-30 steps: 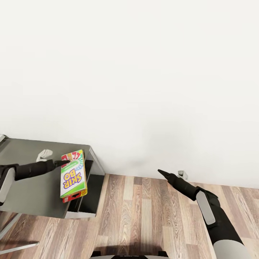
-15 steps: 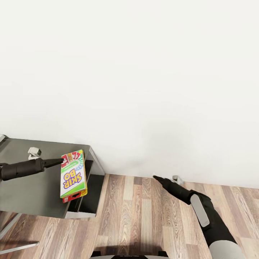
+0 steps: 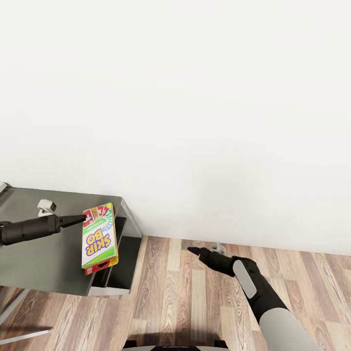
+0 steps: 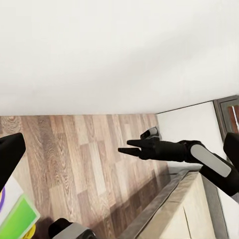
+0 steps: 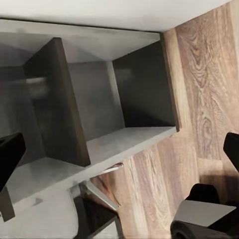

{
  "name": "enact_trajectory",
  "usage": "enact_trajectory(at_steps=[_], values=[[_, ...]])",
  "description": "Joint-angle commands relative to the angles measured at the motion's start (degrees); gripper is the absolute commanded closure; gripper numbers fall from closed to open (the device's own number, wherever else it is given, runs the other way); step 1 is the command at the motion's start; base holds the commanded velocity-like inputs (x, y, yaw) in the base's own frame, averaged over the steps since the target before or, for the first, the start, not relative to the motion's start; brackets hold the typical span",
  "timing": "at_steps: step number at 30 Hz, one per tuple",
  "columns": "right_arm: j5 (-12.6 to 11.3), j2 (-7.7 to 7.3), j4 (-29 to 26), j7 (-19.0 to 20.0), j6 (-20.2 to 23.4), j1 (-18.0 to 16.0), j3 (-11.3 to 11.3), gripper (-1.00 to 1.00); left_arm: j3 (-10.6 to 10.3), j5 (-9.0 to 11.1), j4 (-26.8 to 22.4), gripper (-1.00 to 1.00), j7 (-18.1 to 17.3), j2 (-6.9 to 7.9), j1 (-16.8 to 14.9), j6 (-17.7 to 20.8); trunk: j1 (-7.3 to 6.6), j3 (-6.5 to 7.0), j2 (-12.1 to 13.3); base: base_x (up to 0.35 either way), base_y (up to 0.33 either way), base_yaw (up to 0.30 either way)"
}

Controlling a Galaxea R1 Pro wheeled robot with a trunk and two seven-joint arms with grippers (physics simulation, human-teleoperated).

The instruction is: Put all the toys in the child's room - the three board games (two on the bed and one on the table), the two jigsaw puzzles on the table, and the tennis ball on the table - inside the toy box on the table in the child's room.

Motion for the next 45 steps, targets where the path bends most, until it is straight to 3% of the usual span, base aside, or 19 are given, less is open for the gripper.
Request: enact_trajectory(at_steps=[1, 5, 14, 34, 38, 42, 45], values=[[-0.20, 0.94, 1.90, -0.76, 0.51, -1.23, 0.31, -1.00, -0.03, 0.12, 0.00, -1.00, -0.16, -0.06, 0.05, 0.63, 0.03, -0.08, -0.10, 0.000, 0.035, 0.000], [-0.43, 2.29, 4.68, -1.73, 0.79, -2.93, 0.98, -1.00, -0.07, 0.14, 0.01, -1.00, -0.22, -0.25, 0.16, 0.61, 0.03, -0.08, -0.10, 0.000, 0.148, 0.000], [-0.49, 2.59, 4.91, -1.37, 0.84, -3.20, 1.11, -1.00, -0.08, 0.21, 0.01, -1.00, -0.23, -0.37, 0.18, 0.62, 0.03, -0.08, -0.10, 0.000, 0.091, 0.000], [-0.50, 2.60, 4.91, 6.58, 0.93, -3.22, 1.20, -1.00, -0.22, 0.47, -0.27, -1.00, -0.41, -0.49, 0.23, 0.69, 0.03, -0.08, -0.10, 0.000, 0.110, 0.000], [-0.50, 2.60, 4.91, 6.82, 0.93, -3.22, 1.20, -1.00, -0.25, 0.45, -0.72, -1.00, -3.40, -0.48, 0.33, 0.81, 0.03, -0.08, -0.10, 0.000, 0.009, 0.000], [-0.50, 2.60, 4.91, 6.97, 0.93, -3.22, 1.27, -1.00, -0.32, 0.23, -1.27, -1.00, -9.72, -0.47, 0.60, 0.77, 0.03, -0.08, -0.10, 0.000, 0.002, 0.000], [-0.48, 2.60, 4.91, 7.43, 0.93, -3.22, 1.93, -1.00, -0.40, 0.17, -1.41, -1.00, -9.72, -0.46, 0.85, 0.73, 0.03, -0.08, -0.10, 0.000, 0.000, 0.000]])
